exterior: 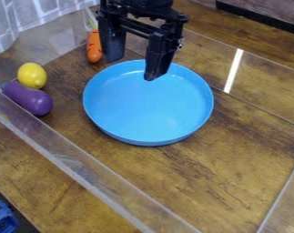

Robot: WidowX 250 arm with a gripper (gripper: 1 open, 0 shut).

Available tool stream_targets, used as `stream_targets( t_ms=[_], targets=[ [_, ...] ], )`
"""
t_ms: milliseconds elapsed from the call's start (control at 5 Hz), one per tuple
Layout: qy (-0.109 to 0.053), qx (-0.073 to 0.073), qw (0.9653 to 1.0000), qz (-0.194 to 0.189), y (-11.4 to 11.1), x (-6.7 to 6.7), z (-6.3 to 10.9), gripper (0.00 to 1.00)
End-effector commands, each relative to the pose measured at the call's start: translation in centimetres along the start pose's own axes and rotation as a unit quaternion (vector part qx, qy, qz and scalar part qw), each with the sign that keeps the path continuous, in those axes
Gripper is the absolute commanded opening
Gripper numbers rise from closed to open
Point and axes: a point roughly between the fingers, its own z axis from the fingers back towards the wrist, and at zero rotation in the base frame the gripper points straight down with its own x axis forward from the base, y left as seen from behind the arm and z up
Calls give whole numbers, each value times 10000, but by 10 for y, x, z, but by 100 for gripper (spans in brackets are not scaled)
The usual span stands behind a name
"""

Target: Put the lemon on the blue tray

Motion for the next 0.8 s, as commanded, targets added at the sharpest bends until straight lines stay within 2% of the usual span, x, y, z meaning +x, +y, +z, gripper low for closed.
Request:
stream_targets(
  t_ms=[0,600],
  targets=[
    [67,9,9999,-78,3,-1,-4,100],
    [227,36,9990,-382,17,-5,-13,100]
  ],
)
